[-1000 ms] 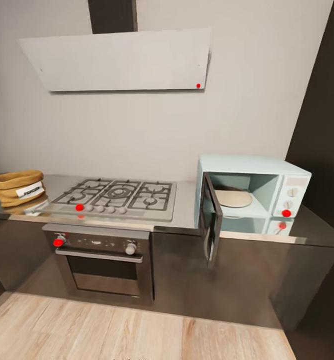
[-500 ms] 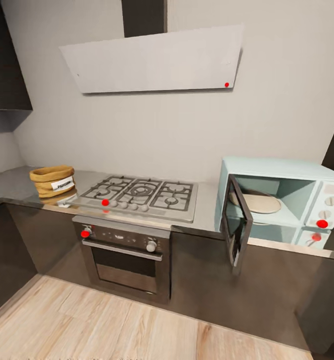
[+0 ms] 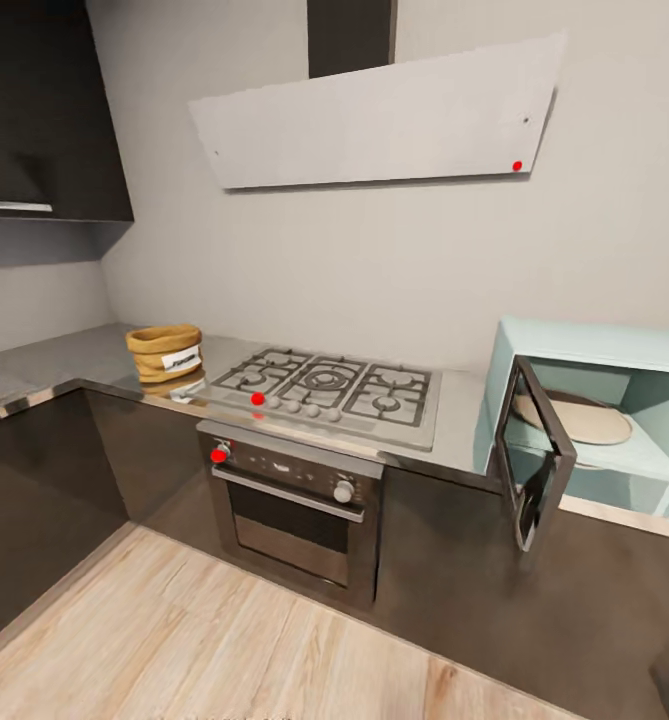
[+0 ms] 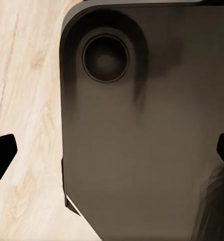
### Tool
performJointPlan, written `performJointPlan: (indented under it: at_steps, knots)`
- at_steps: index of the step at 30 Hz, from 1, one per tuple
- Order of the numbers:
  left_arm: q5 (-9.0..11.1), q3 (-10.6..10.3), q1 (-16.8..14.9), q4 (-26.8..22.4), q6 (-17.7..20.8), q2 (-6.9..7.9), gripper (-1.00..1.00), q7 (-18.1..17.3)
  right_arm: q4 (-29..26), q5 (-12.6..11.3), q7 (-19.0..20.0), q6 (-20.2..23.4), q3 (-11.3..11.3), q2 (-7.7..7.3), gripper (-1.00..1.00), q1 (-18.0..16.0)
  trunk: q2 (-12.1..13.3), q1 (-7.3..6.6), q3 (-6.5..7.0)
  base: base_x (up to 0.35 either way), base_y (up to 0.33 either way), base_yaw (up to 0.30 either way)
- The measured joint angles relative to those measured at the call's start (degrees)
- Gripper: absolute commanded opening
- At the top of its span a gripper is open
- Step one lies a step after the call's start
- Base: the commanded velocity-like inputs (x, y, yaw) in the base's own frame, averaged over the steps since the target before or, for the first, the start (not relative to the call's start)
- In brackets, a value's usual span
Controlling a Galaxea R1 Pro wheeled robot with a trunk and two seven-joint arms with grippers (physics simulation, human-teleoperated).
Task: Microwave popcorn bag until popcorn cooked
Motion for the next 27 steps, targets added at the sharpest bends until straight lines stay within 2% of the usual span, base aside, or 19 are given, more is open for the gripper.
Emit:
performJointPlan:
  at_steps: [23, 27]
  knots:
    - [0.0, 0.0, 0.0, 0.0, 0.0, 0.00, 1.00, 0.0, 0.0, 0.2, -0.3, -0.1, 0.0, -0.10, 1.00, 0.0, 0.0, 0.00, 0.00, 0.000, 0.000, 0.277]
    - [0.0, 0.0, 0.0, 0.0, 0.0, 0.00, 1.00, 0.0, 0.0, 1.7, -0.3, -0.1, 0.0, -0.01, 1.00, 0.0, 0.0, 0.00, 0.00, 0.000, 0.000, 0.277]
